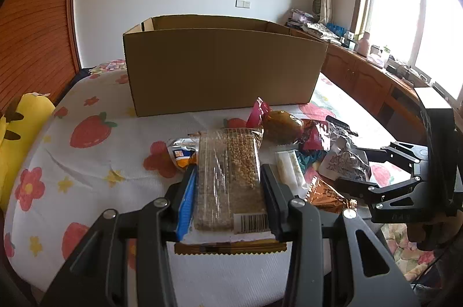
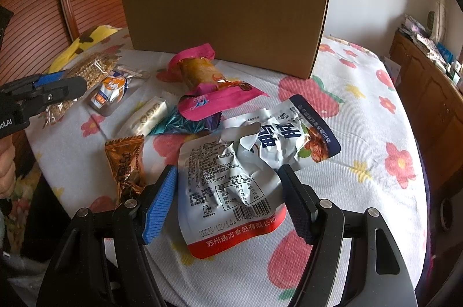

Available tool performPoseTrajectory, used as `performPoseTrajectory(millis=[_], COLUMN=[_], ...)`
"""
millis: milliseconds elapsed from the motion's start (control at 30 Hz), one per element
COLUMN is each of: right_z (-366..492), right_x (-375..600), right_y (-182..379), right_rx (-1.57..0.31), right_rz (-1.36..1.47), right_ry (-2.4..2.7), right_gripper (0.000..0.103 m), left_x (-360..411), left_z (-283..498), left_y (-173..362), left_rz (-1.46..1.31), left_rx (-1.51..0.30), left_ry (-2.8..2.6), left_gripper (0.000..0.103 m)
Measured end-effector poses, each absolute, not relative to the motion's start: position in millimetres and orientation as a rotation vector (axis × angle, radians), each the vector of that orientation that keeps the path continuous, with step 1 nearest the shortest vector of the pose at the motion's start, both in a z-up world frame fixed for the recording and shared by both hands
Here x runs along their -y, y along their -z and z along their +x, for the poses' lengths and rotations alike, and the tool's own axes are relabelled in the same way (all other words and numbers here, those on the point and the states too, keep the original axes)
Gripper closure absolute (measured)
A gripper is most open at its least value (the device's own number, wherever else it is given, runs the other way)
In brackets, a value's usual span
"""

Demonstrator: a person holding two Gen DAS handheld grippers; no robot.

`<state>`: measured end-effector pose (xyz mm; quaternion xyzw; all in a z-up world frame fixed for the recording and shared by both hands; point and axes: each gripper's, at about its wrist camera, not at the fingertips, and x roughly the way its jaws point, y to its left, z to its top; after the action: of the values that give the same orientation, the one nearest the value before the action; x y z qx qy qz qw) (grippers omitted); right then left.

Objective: Organize snacks
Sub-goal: 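Lift the granola bar pack with the left tool while the right tool lifts the silver pouch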

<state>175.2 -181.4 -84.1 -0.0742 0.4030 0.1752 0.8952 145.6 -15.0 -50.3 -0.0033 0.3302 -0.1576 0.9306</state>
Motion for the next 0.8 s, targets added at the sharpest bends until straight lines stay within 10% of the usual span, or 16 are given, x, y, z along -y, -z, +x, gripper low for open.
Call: performPoseTrajectory(millis=[800], right_z=[163.5], right_x=[185.3], right_y=[59.4], right_rx=[-0.794], right_rz=[-0.136], right_ry=[-0.36], right_gripper=[0.045], left_x=[14.4], left_z=[140.8], left_y=[48.0], left_rz=[-0.022], left_rx=[-0.662], left_ry=[0.327], left_gripper=[0.062])
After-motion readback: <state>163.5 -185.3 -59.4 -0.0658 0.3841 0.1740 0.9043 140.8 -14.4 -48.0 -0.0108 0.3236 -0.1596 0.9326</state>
